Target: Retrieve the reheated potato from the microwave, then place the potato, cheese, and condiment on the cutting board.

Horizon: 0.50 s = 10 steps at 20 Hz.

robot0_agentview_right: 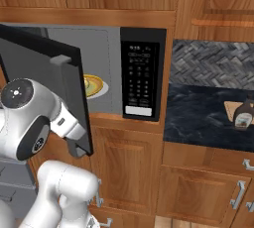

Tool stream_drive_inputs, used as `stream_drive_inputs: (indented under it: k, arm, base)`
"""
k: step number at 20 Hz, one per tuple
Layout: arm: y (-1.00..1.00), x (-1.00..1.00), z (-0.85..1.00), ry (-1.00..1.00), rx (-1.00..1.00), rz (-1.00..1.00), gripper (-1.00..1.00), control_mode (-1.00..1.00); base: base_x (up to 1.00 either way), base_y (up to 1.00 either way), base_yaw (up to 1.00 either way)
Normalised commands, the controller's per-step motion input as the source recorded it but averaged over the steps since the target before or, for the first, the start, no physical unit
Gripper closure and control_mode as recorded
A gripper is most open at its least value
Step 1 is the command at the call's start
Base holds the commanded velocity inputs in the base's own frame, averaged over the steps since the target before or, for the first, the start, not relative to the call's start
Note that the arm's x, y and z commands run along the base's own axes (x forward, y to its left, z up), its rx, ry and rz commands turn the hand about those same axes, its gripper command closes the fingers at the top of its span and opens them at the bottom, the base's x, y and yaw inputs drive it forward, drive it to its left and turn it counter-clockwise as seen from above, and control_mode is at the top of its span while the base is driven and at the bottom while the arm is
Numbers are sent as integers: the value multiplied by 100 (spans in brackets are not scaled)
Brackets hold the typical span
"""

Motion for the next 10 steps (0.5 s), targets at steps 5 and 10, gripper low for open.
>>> stream_drive_inputs:
  k: [5, 10]
  arm:
    - [1, -19, 0, 1, 11, -10, -100, -100]
    - [-27, -37, 0, 1, 19, -4, -100, -100]
  base:
    - [0, 0, 0]
    - [0, 0, 0]
